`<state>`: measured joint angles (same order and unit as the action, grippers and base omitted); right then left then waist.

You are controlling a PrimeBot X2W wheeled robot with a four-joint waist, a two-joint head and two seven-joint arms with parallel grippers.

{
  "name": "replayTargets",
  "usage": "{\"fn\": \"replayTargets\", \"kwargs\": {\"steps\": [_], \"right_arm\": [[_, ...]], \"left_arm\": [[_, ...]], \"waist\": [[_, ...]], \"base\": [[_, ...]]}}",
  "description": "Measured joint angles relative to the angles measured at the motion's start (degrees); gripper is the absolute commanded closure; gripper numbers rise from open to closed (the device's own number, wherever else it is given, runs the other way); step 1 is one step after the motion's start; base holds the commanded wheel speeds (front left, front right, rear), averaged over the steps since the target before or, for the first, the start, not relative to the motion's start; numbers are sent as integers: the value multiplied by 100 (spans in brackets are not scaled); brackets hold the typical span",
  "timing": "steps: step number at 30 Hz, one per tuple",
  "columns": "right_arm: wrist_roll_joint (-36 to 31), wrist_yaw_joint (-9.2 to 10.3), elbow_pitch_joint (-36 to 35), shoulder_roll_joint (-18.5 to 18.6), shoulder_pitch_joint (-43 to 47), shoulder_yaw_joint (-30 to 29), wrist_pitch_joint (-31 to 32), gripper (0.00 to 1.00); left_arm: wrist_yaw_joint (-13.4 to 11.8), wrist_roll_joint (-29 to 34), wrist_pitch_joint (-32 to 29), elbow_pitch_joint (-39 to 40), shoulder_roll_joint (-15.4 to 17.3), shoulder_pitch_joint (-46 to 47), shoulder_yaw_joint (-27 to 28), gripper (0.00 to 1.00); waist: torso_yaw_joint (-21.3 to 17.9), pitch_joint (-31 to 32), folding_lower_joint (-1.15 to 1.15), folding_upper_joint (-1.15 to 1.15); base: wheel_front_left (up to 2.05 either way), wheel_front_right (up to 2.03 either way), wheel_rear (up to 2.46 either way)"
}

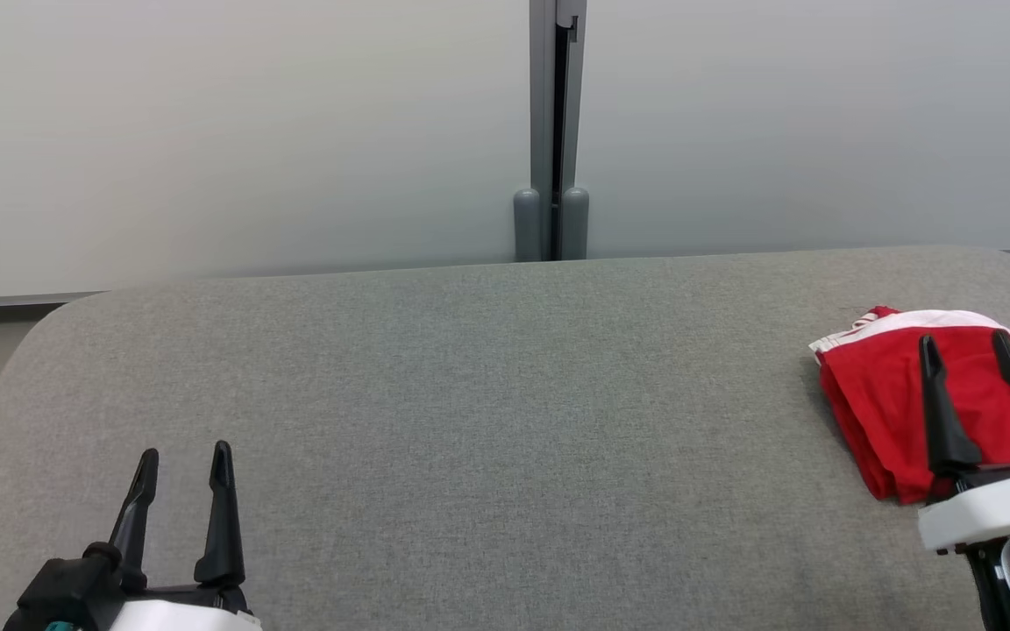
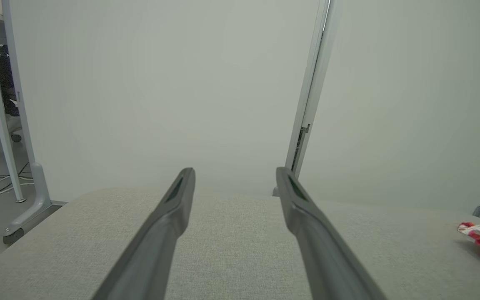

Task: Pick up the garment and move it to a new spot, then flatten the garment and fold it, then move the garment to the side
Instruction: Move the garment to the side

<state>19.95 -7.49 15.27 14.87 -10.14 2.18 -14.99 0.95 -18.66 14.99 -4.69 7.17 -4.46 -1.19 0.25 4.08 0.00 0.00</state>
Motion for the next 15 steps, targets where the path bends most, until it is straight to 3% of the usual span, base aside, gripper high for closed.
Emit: {"fn": "replayTargets", "kwargs": {"steps": [8, 15], "right_arm": [[-193, 0, -604, -327, 643, -140, 0, 0], [-278, 0, -684, -415, 776, -67, 0, 0]], "left_arm": [[163, 98, 0, -319, -157, -92, 54, 0], [256, 221, 0, -367, -266, -52, 105, 0]], "waist": [[177, -26, 0, 0], [216, -52, 0, 0]], "base": [[0, 0, 0], [0, 0, 0]]}}
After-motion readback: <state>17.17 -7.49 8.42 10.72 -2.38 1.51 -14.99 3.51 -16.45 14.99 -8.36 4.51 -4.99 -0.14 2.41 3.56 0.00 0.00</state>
